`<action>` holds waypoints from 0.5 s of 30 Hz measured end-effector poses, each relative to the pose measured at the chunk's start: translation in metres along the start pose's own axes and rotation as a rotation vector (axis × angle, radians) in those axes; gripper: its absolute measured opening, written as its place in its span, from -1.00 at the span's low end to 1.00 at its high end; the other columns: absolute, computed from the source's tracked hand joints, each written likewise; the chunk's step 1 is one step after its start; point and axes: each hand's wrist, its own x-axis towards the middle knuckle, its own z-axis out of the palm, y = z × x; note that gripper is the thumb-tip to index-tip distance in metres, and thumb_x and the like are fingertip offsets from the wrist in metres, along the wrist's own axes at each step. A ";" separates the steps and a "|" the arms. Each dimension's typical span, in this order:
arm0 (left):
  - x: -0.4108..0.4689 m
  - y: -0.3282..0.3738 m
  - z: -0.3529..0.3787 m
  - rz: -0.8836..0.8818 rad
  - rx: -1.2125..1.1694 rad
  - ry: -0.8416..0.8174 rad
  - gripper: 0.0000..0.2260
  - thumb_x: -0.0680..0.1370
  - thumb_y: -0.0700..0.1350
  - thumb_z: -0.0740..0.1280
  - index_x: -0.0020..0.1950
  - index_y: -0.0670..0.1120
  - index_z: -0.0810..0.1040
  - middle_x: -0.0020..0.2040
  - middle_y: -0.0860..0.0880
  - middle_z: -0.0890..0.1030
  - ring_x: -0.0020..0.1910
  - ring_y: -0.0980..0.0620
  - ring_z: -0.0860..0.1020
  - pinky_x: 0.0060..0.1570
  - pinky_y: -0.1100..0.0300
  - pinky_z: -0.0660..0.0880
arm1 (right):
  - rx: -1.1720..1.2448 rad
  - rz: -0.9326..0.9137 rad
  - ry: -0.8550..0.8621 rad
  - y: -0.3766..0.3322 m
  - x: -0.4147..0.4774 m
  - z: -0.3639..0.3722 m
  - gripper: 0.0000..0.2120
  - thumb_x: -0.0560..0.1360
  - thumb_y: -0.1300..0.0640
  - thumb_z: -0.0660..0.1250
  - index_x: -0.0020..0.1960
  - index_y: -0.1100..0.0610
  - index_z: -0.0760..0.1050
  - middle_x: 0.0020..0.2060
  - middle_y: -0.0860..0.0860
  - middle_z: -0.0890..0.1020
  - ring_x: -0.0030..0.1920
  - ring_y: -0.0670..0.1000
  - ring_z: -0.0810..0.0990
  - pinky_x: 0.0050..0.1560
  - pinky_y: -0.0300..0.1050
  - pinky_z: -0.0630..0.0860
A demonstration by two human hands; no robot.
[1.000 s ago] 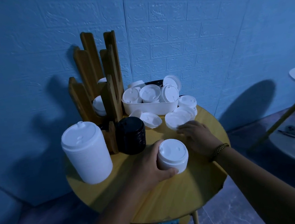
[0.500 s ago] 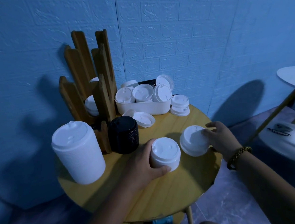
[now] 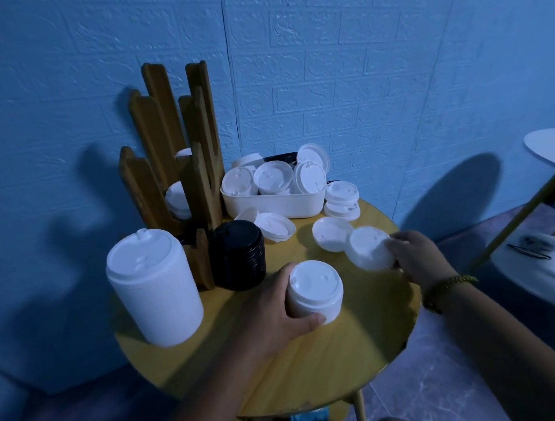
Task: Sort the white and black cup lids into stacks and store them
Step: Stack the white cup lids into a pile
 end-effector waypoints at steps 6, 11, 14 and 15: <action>0.002 -0.002 0.003 -0.014 0.005 0.014 -0.16 0.39 0.14 0.58 0.56 0.19 0.21 0.40 0.21 0.37 0.37 0.17 0.34 0.36 0.13 0.38 | -0.751 -0.118 -0.036 0.019 -0.026 -0.008 -0.59 0.59 -0.26 0.14 0.17 0.06 0.41 0.02 0.07 0.59 -0.03 0.07 0.55 -0.05 0.00 0.48; 0.000 0.000 0.001 -0.022 0.010 0.009 -0.15 0.39 0.13 0.58 0.57 0.20 0.20 0.37 0.24 0.35 0.36 0.18 0.33 0.33 0.15 0.38 | -0.876 -0.288 -0.070 0.009 -0.029 -0.014 -0.32 0.49 -0.42 0.20 0.43 0.00 0.31 0.37 0.08 0.41 0.34 0.14 0.42 0.25 0.15 0.47; 0.000 0.002 0.000 -0.025 0.007 0.001 -0.16 0.41 0.12 0.58 0.57 0.20 0.19 0.33 0.27 0.32 0.33 0.21 0.31 0.27 0.21 0.34 | -0.820 -0.385 -0.404 0.004 -0.022 -0.013 -0.08 0.39 -0.29 0.45 0.58 -0.11 0.06 0.58 -0.04 0.08 0.53 0.11 0.16 0.45 0.20 0.33; -0.001 0.003 0.000 -0.023 0.007 0.003 -0.16 0.41 0.12 0.58 0.57 0.20 0.19 0.33 0.27 0.32 0.32 0.22 0.31 0.25 0.23 0.33 | -0.813 -0.374 -0.458 0.006 -0.019 -0.010 -0.07 0.39 -0.25 0.48 0.58 -0.12 0.05 0.58 -0.04 0.10 0.52 0.08 0.20 0.44 0.16 0.35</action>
